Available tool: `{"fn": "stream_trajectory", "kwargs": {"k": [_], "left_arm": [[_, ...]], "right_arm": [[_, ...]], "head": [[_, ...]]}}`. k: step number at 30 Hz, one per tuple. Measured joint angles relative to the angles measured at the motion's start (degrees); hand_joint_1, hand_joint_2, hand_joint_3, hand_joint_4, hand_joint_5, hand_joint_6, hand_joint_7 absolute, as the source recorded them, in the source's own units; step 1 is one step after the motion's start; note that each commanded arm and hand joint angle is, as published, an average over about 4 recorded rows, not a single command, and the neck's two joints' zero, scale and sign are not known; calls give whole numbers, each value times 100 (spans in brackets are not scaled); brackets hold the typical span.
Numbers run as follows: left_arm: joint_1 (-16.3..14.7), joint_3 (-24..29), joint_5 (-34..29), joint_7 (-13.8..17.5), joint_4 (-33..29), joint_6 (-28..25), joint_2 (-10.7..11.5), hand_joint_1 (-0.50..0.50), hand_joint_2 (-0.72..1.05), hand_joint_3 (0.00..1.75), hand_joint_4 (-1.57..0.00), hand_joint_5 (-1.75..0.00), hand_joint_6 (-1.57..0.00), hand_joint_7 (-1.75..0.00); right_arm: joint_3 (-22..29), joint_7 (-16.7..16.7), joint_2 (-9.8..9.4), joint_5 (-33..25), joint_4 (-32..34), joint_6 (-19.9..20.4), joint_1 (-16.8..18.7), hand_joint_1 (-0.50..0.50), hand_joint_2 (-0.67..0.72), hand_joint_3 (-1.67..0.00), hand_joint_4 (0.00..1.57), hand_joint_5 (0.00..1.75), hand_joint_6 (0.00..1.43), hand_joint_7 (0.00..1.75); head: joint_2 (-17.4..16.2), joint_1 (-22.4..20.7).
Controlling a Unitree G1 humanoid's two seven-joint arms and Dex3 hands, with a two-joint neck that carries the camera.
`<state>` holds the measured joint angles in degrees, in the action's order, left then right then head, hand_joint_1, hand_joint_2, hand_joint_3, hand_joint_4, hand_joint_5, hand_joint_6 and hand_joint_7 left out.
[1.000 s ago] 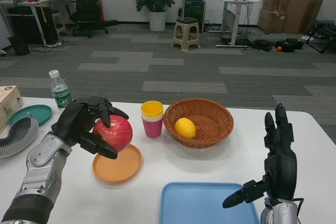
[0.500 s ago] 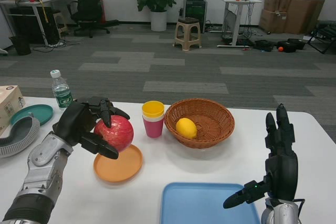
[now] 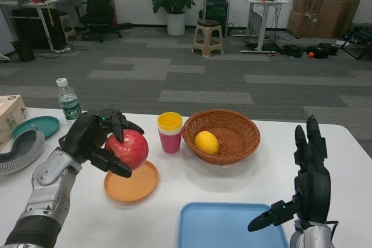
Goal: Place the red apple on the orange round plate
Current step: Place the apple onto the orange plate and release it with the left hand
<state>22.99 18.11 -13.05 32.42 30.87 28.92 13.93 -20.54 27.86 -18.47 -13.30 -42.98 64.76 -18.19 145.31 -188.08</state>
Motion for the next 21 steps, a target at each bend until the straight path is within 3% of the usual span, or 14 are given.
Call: {"fn": "stream_trajectory", "kwargs": {"k": [5,13,21], "left_arm": [[64,-18,17,-86,737,41,4,50,21,4,-157,-154,-136,-126],[442,-93,208,-303,1721,154,143,50,25,7,-157,-154,-136,-119],[627,-169,255,-355,2235,169,236,50,25,2,-157,-154,-136,-119]], "right_arm": [[-1,0,-1,-2,0,0,0,-21,60,0,0,0,0,7],[-3,0,-2,-1,-24,-1,1,-21,60,0,0,0,0,7],[-3,0,-1,-2,-31,-1,1,-21,60,0,0,0,0,7]], "head": [[0,0],[-1,1],[6,-38]]}}
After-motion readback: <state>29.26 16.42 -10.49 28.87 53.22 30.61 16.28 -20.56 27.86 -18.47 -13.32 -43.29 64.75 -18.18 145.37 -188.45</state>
